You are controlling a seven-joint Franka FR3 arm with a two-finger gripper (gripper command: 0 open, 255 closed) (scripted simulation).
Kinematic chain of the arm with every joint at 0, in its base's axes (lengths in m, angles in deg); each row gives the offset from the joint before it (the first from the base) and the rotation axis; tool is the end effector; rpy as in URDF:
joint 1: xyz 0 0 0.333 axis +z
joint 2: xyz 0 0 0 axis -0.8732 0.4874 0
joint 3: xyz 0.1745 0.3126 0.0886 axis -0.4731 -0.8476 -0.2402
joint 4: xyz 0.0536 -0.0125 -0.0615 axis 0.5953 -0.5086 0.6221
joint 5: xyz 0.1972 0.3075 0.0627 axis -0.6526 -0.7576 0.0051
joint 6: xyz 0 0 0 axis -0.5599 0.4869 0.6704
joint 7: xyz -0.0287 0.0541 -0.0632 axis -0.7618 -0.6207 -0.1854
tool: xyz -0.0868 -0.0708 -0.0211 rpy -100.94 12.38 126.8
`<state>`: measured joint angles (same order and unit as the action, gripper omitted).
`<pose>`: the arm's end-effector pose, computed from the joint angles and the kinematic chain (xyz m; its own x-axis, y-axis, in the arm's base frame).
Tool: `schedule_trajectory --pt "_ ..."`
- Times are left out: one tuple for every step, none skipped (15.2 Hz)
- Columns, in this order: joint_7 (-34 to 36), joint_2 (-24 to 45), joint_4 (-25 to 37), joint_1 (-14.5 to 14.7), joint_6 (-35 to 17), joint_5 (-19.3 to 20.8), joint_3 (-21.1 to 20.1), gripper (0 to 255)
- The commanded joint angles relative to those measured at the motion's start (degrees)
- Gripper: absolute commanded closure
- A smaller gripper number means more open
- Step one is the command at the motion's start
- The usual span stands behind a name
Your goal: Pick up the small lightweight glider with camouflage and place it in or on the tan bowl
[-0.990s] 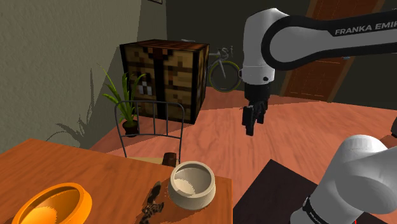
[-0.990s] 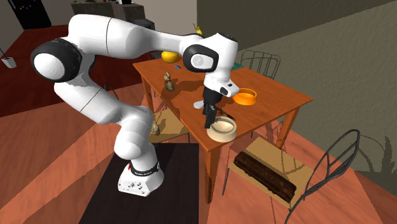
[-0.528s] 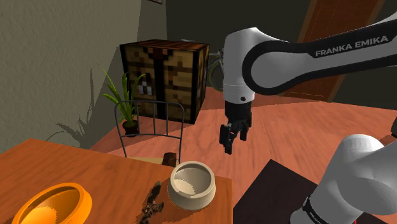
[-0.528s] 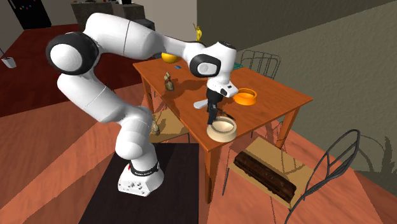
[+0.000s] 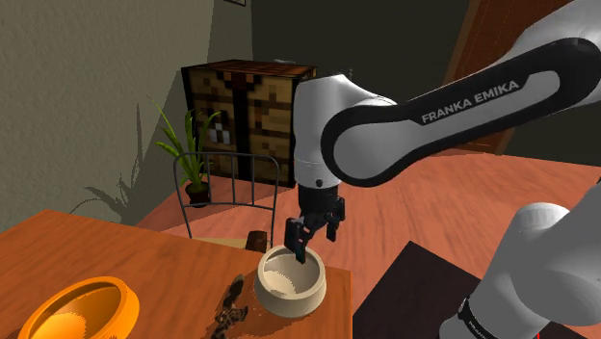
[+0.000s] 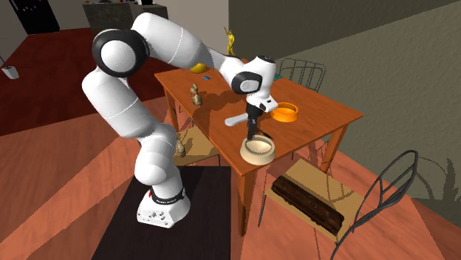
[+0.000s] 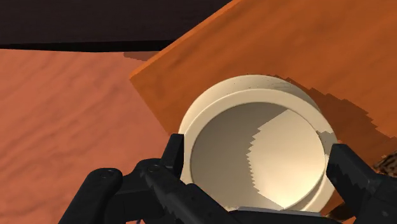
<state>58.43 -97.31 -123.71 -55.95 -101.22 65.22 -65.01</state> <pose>0.3166 0.2136 0.4577 0.9901 -0.0596 -0.1272 -0.0629 -0.9978 -0.0221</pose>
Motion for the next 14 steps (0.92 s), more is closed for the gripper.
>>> schedule_trajectory --pt "3.2 3.7 1.6 0.0 -3.1 0.1 -2.1 0" --pt "4.9 5.8 2.5 0.0 -4.6 0.4 -3.1 0" --pt "6.6 7.9 3.6 -0.1 -6.1 0.9 -4.1 0" --pt "8.4 10.0 4.7 -0.1 -7.5 1.6 -5.0 0" --pt "10.3 12.3 5.9 -0.2 -8.9 2.5 -5.9 0" --pt "12.2 14.5 7.1 -0.2 -10.2 3.5 -6.7 0" --pt "14.3 16.8 8.5 -0.1 -11.4 4.8 -7.5 0" --pt "16.4 19.2 9.9 0.0 -12.5 6.2 -8.1 0" --pt "18.5 21.6 11.3 0.2 -13.6 7.7 -8.5 0" --pt "20.7 24.0 12.9 0.6 -14.5 9.4 -8.9 0" --pt "22.9 26.4 14.5 1.1 -15.4 11.1 -9.0 0" --pt "25.1 28.8 16.3 1.7 -16.1 12.9 -9.0 0" --pt "27.2 31.2 18.1 2.5 -16.7 14.7 -8.9 0" --pt "29.2 33.6 20.0 3.5 -17.2 16.4 -8.5 0"
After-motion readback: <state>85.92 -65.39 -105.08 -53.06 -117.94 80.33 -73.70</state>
